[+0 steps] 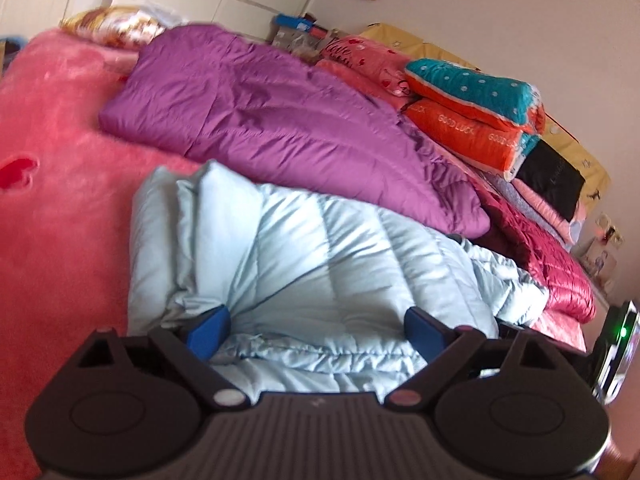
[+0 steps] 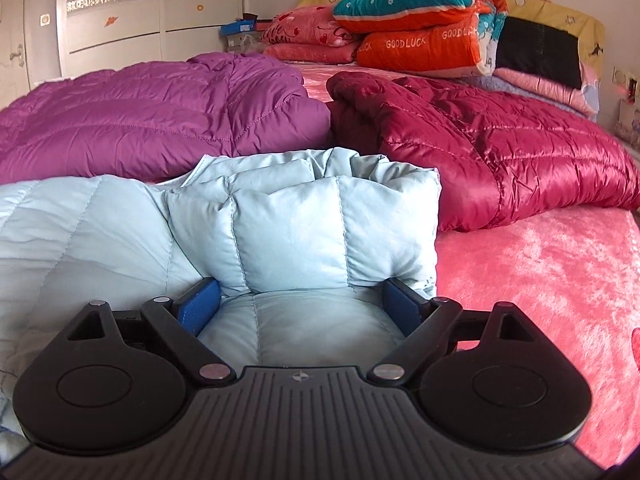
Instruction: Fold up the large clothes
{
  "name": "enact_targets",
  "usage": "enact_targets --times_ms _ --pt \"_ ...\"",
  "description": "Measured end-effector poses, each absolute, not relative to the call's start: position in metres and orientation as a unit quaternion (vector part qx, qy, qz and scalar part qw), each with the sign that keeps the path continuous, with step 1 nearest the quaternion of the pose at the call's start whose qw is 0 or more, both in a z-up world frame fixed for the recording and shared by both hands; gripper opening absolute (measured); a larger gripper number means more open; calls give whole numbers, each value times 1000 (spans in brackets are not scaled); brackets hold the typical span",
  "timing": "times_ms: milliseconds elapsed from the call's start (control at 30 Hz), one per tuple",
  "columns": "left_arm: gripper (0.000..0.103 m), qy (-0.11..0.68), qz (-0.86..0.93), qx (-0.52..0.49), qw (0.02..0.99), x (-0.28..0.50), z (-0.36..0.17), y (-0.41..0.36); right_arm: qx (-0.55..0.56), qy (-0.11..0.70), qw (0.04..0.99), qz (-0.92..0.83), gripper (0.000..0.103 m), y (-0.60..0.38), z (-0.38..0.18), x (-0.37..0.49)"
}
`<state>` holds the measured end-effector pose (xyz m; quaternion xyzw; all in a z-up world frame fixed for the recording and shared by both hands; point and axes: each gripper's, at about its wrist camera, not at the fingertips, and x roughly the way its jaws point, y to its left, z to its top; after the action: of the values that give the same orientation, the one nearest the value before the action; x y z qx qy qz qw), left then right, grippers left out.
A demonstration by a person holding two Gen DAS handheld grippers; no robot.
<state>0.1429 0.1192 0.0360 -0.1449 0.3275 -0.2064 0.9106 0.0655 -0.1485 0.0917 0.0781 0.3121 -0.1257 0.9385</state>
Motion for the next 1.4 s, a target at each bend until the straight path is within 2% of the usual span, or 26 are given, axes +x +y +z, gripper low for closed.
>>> enact_targets --times_ms 267,667,1400 --pt "94 265 -263 -109 921 84 64 101 143 305 931 -141 103 -152 126 -15" --pt "94 359 -266 -14 895 19 35 62 64 378 915 -128 103 -124 114 -94" --pt "96 385 -262 55 883 -78 28 73 51 458 887 -38 103 -101 134 -206"
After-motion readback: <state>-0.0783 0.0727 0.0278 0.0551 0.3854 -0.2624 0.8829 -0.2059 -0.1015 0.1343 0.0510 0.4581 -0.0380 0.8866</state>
